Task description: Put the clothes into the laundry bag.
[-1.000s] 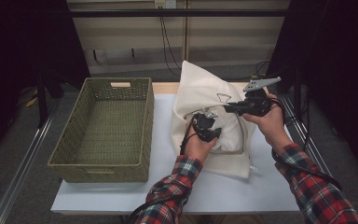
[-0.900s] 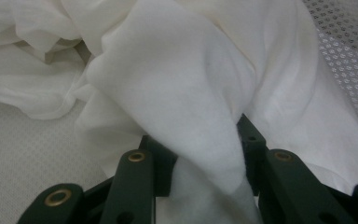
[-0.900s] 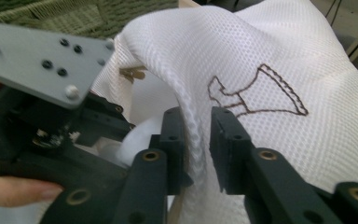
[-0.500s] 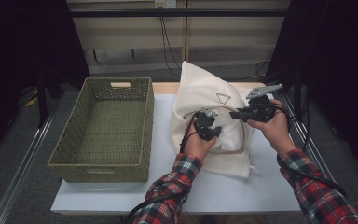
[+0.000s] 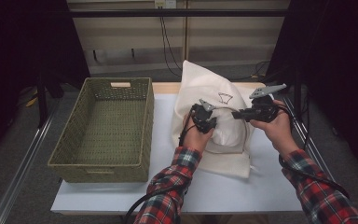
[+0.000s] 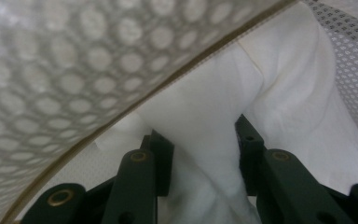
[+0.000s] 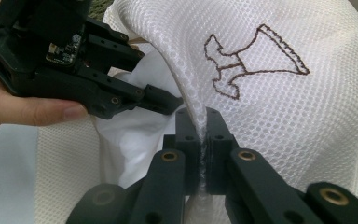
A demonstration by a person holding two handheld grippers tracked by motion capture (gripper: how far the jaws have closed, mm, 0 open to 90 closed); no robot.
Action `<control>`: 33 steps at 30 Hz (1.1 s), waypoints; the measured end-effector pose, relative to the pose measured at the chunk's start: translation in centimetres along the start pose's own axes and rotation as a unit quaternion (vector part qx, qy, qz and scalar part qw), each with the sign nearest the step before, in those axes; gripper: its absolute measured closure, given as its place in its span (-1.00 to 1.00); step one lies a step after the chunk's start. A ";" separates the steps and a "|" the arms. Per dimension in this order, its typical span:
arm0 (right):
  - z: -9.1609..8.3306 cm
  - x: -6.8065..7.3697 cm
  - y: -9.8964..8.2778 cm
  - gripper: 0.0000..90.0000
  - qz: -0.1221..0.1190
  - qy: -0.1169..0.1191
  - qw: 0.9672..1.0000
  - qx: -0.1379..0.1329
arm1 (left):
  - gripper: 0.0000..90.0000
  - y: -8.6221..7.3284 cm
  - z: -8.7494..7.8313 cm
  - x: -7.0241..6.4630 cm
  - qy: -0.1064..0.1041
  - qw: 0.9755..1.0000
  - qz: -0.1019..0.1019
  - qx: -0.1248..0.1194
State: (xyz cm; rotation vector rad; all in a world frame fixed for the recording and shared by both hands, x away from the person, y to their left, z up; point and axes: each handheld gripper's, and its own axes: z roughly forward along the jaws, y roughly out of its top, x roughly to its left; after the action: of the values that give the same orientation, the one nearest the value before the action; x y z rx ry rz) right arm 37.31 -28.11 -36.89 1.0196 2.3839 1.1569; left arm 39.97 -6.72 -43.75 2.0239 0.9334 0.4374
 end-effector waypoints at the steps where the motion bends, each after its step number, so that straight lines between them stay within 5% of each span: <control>1: 0.0 0.0 0.0 0.94 0.002 -0.001 1.000 0.002 | 0.47 -0.1 0.0 0.0 -0.004 1.000 -0.003 -0.002; 6: 0.4 -0.1 0.1 0.94 0.006 -0.007 1.000 0.007 | 0.24 -0.5 -0.3 -0.3 -0.033 0.999 -0.020 0.013; 11: 0.5 -0.1 0.3 0.94 0.003 -0.011 1.000 0.006 | -0.38 -0.4 -1.3 -0.6 -0.050 0.998 -0.032 0.001; 14: 0.5 -0.2 0.5 0.94 0.005 -0.018 1.000 0.008 | -0.54 -0.4 -1.8 -0.9 -0.052 0.998 -0.029 0.007; 21: 0.5 -1.2 0.7 0.94 0.011 -0.040 0.999 0.011 | -0.75 -0.8 -2.4 -1.9 -0.063 0.998 -0.009 0.016; 24: 0.5 -1.6 0.9 0.94 0.014 -0.045 0.999 0.011 | -0.80 -0.9 -2.3 -2.4 -0.053 0.998 0.016 0.022; 33: 0.8 -1.5 1.2 0.94 0.009 -0.040 0.999 0.010 | -0.87 -2.2 0.3 -3.8 -0.045 0.997 0.044 0.034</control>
State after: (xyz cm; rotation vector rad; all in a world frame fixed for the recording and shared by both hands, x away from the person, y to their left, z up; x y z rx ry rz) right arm 39.32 -28.19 -36.51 1.0756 2.3340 1.0796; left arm 36.67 -8.97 -45.56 2.1349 0.8178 0.3625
